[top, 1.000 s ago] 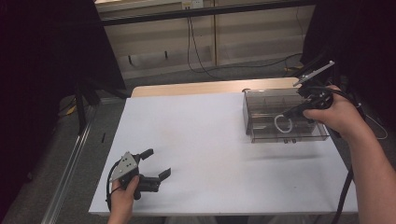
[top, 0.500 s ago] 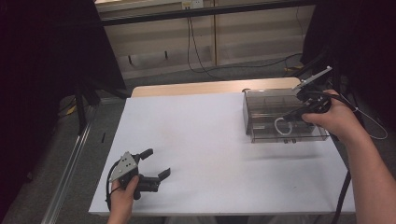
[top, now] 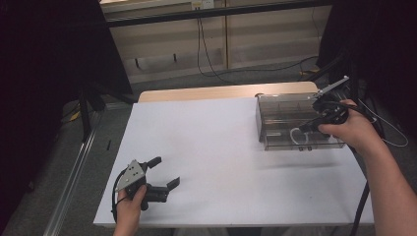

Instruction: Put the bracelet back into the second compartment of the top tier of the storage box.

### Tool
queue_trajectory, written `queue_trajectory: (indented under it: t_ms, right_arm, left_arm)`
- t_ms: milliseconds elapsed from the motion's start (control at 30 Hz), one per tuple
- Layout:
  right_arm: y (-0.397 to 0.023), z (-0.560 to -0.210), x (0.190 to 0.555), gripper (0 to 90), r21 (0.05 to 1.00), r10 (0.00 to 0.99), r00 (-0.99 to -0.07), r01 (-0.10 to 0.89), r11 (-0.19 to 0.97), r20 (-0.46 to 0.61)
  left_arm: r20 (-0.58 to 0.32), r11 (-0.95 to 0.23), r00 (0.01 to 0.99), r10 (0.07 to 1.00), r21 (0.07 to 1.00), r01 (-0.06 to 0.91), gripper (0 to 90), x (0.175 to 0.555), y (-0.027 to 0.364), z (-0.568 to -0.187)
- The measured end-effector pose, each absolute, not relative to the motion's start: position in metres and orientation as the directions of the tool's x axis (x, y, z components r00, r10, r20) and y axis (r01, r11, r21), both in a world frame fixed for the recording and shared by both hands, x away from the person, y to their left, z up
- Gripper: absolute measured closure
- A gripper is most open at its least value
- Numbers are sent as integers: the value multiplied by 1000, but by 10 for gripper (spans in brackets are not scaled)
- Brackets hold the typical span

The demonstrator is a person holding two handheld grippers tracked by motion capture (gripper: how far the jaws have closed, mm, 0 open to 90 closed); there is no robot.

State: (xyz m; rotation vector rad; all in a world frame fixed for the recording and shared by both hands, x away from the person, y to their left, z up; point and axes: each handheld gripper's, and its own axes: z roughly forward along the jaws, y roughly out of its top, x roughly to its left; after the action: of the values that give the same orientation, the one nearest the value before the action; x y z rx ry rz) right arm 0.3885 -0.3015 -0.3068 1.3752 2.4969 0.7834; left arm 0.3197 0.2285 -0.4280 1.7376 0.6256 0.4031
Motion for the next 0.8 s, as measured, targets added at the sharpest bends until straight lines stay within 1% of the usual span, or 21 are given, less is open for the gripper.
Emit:
queue_trajectory:
  t_ms: [800]
  right_arm:
    - [-309,-312,386,861,537,834,-545,731,422,86]
  left_arm:
    - [-58,-172,797,601,965,200,16,319,228,-428]
